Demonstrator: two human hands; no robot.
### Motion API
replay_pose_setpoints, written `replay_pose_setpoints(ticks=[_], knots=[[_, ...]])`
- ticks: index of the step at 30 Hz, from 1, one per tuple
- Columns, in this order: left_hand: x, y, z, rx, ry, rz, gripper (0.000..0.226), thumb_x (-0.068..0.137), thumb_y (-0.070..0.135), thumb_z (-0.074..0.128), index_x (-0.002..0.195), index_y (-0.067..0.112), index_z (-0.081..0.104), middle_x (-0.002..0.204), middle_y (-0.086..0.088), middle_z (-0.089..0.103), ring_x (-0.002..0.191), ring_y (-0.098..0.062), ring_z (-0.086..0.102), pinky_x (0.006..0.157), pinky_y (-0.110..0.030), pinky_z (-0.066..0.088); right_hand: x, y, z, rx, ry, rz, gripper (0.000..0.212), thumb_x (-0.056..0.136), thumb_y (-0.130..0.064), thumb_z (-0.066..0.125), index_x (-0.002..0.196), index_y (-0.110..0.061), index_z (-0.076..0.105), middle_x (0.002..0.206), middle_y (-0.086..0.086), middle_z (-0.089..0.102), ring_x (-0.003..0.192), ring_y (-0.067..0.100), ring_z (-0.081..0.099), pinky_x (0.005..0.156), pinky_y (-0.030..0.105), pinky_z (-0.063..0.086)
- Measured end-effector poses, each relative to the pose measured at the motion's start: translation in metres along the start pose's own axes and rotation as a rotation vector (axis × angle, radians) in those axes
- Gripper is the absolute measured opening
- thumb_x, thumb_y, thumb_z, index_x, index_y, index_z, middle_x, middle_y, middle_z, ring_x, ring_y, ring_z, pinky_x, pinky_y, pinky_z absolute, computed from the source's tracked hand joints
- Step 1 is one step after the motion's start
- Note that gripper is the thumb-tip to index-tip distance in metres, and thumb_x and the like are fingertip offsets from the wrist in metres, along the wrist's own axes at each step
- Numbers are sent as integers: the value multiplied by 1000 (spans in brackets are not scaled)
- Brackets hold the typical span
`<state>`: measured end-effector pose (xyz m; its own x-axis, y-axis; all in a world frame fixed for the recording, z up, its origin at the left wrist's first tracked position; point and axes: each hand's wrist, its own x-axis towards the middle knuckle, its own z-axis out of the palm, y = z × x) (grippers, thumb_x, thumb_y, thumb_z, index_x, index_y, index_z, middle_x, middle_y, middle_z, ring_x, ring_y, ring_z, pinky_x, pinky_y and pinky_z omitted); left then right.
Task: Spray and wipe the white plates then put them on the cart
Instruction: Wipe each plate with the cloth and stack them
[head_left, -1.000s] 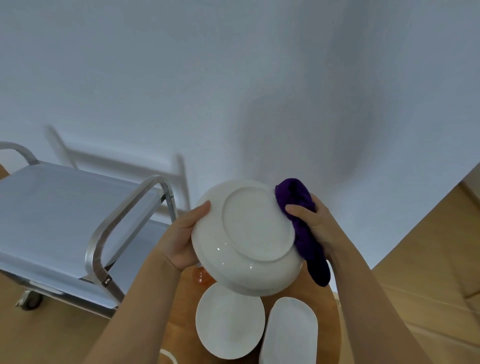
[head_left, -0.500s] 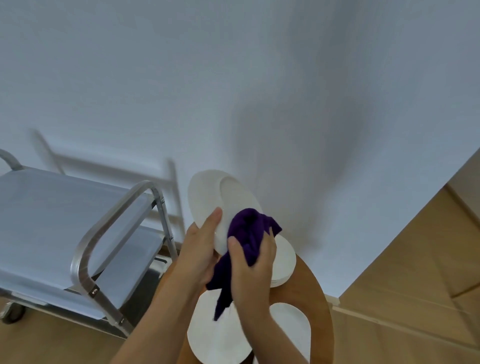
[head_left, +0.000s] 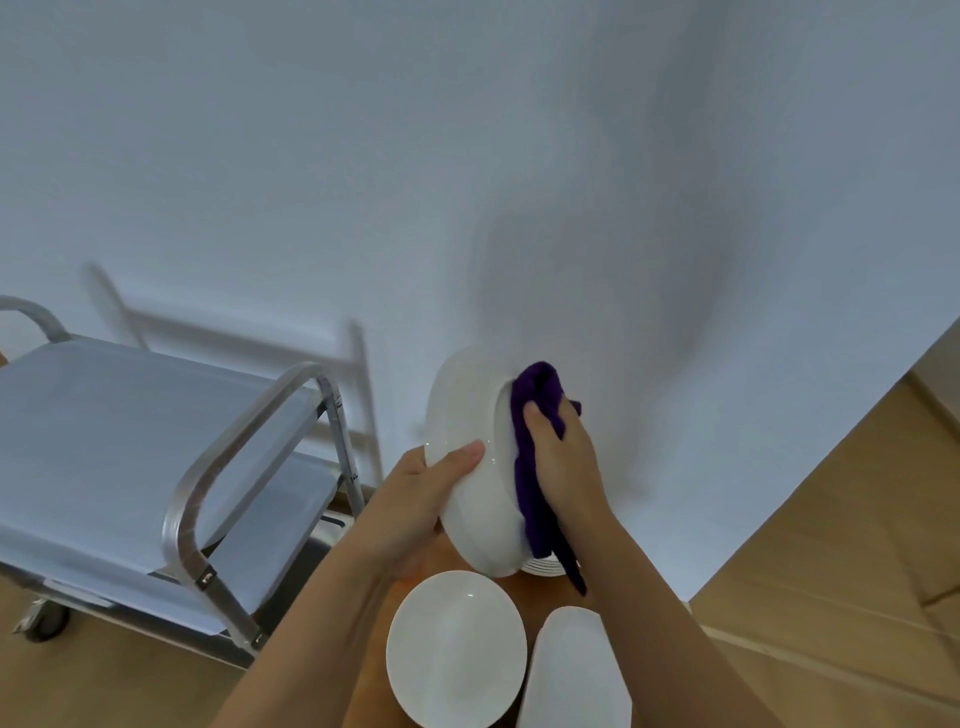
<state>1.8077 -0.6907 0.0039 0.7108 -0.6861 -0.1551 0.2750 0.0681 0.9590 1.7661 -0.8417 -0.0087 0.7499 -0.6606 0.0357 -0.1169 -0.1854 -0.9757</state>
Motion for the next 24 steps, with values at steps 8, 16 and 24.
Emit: replay_pose_setpoints(ticks=[8,16,24], knots=[[4,14,-7,4,91,26,49,69,44,64,106,13,67,98,-11,73,92,-27,70,72,-34,57,-30,3,16,42,-247,-24,27,80,-54,42,98,-74,43,89,-36,60,86,-3,61,70,16,48],[3,-4,-12,-225,272,-36,53,69,37,67,114,9,61,100,-12,73,93,-28,69,71,-38,56,-48,37,0,-145,-204,-271,17,75,-39,46,89,-43,54,76,-14,61,75,6,59,64,15,48],[-8,-23,4,352,67,61,20,94,33,55,86,19,66,64,5,69,54,-6,64,44,-18,46,-29,22,7,31,-86,278,30,93,-45,44,100,-22,62,93,1,67,88,21,63,69,29,49]])
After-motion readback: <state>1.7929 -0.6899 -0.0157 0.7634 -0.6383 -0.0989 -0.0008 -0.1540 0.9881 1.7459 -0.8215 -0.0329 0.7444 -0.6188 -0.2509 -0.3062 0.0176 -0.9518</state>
